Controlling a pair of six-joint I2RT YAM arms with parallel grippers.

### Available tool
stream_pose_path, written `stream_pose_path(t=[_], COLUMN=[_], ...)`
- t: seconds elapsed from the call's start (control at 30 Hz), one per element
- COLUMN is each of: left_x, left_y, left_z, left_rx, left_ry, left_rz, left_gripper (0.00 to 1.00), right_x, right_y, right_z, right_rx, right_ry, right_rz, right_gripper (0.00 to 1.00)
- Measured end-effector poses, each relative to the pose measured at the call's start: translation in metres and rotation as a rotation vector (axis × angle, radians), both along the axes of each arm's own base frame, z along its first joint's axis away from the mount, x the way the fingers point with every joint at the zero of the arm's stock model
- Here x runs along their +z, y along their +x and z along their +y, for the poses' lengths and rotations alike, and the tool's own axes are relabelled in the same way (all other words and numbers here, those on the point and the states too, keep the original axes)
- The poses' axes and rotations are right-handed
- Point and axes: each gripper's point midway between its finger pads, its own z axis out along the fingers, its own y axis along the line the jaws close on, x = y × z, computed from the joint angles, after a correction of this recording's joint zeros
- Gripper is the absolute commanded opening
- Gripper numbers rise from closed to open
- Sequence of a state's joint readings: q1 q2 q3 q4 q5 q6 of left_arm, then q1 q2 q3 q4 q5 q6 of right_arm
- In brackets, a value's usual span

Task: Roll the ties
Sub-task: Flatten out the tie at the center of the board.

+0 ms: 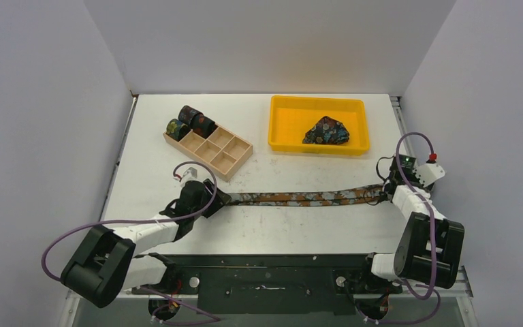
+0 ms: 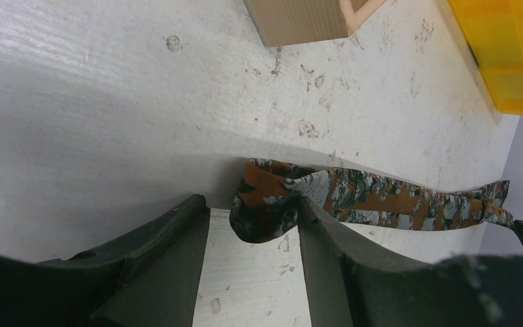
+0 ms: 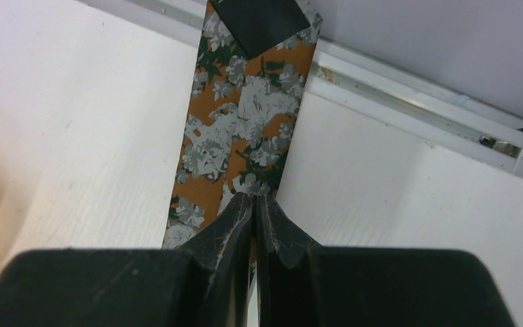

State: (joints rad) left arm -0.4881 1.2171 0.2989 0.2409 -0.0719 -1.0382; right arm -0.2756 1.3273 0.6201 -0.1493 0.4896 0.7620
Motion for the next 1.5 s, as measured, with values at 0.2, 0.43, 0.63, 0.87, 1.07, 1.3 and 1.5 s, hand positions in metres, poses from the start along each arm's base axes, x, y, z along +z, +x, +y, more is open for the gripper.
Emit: stream_pose_path(t=[0.2,0.43,0.63,0.87,1.07,1.3,1.5], left_x=[0.000,0.000,-0.001,0.000,0.003,0.004,0.005], left_y=[0.006,0.010,0.009,0.009,0.006,-0.006,-0.016], left_z=[0.003,0.014,0.017,0.018,0.019,0.024,0.027], left_rx=[0.019,0.058,0.071,0.073,0.073,0.070,0.062], left_ry=[0.001,0.021,0.032,0.031,0.031,0.037,0.033], left_rz=[-0.011,-0.016,-0.017,-0.020,-0.021,-0.009,0.001], left_gripper=[0.49,0.49,0.47,0.53,0.59,0.59,0.59], right_x=[0.002,-0.009,-0.007,-0.025,-0.014,0.051,0.048], right_y=[-0.006,-0.014,-0.010,-0.007,0.003,0.036,0.030], right_z=[-0.016,-0.023,-0.030,-0.036,-0.031,-0.003,0.013], right_rx=[-0.026,-0.038,-0.043,-0.029,0.004,0.067,0.077], right_ry=[-0.050,-0.058,-0.070,-0.044,-0.032,-0.054,-0.002], right_rz=[0.053,0.115,0.092,0.129,0.100,-0.117,-0.170], right_gripper=[0.05,0.05,0.05,0.54,0.71,0.71,0.71])
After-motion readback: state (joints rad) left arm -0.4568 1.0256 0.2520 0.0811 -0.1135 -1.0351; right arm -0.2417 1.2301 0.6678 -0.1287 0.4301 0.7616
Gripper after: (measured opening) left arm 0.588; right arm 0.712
